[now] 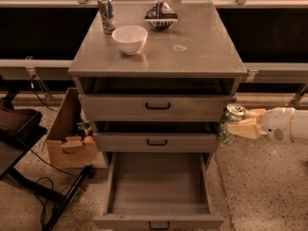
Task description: Pick green can from bottom drawer and place on counter
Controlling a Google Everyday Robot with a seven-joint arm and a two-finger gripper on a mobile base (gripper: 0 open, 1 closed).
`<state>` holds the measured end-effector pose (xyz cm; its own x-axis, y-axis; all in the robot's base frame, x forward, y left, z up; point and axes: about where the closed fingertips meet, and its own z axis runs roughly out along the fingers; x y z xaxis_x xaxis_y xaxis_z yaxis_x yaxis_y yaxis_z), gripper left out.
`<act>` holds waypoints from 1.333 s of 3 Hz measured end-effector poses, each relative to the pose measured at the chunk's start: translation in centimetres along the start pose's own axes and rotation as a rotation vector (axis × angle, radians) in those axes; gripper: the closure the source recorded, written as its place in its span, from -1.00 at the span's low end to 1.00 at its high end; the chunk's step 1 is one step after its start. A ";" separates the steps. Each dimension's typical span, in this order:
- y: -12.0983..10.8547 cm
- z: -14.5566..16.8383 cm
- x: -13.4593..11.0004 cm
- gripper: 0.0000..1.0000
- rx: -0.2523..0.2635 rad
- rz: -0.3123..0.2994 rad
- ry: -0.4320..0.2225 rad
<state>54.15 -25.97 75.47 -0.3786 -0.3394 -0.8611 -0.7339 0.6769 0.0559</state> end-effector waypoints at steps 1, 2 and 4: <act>0.1 -1.1 -2.8 1.00 0.031 -0.031 -0.007; -1.4 -3.5 -9.0 1.00 0.106 -0.066 -0.012; -7.7 -3.8 -24.0 1.00 0.223 -0.064 -0.111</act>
Offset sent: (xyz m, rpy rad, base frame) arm 0.0566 -0.0147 0.1947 -0.1160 -0.1504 -0.1528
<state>66.79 -25.52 97.63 -0.2624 -0.3208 -0.9101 -0.6068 0.7882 -0.1028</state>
